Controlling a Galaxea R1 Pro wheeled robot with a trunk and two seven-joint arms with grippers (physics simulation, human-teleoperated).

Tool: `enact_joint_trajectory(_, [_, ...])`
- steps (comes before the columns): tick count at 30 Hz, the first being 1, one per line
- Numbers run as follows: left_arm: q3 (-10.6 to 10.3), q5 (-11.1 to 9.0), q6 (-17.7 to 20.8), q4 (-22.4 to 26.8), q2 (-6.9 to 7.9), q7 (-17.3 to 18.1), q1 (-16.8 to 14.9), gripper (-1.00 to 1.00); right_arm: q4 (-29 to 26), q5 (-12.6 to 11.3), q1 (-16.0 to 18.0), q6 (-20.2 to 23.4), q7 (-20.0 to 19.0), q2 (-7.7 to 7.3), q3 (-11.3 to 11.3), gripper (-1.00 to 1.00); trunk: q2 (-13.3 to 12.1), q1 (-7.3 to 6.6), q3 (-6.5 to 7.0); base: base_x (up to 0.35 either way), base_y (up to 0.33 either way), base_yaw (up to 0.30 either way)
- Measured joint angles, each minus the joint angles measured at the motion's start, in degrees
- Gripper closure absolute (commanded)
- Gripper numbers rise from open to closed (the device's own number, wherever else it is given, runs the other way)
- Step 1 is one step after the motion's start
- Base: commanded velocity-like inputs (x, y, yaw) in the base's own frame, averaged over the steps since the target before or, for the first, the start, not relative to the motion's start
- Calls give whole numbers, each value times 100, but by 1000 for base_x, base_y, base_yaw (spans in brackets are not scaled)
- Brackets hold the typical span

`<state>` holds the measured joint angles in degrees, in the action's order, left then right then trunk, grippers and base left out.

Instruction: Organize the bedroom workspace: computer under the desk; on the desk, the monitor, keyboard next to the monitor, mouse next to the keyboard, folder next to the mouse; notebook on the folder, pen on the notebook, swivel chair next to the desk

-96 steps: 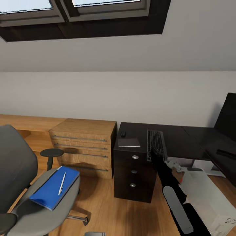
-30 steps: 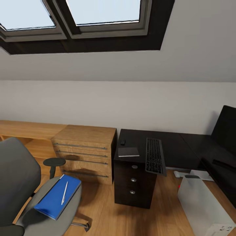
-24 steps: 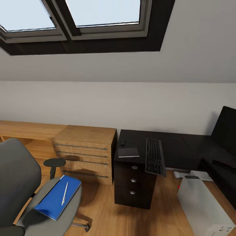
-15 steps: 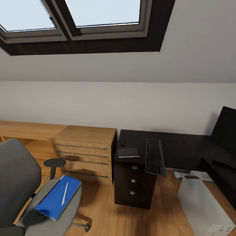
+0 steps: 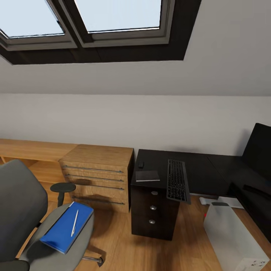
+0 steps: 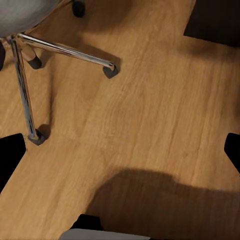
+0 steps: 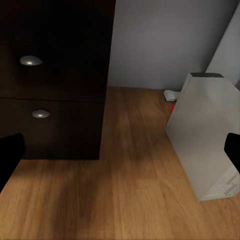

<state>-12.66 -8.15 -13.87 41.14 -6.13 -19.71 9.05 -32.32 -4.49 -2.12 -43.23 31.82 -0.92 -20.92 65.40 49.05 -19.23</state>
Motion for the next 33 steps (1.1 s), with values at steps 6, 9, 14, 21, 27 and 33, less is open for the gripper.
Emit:
enact_joint_trajectory(6, [247, -77, -1018, -376, -14, -12, -3, -100, -11, -4, 0, 5, 5, 27, -16, -100, 0, 0, 0, 0, 0, 0])
enact_joint_trajectory(9, [269, -80, -1144, -409, -92, -29, -6, -100, -12, -4, 0, 5, 6, 29, -20, -100, 0, 0, 0, 0, 0, 0])
enact_joint_trajectory(14, [269, -318, -1173, -355, -119, 6, -9, -100, -3, -5, 0, 5, 6, 29, -20, -100, 0, 0, 0, 0, 0, 0])
enact_joint_trajectory(21, [247, -328, -1307, -313, -117, 19, -9, -100, -3, -5, 0, 5, 6, 29, -20, -100, 0, 0, 0, 0, 0, 0])
enact_joint_trajectory(27, [231, -324, -1608, -242, -109, 24, -9, -100, -3, -5, 0, 5, 6, 29, -20, -100, 0, 0, 0, 0, 0, 0])
enact_joint_trajectory(33, [202, -317, -1722, -218, -113, 30, -9, -100, 0, -5, 0, 5, 6, 29, -20, -100, 0, 0, 11, 0, 0, 0])
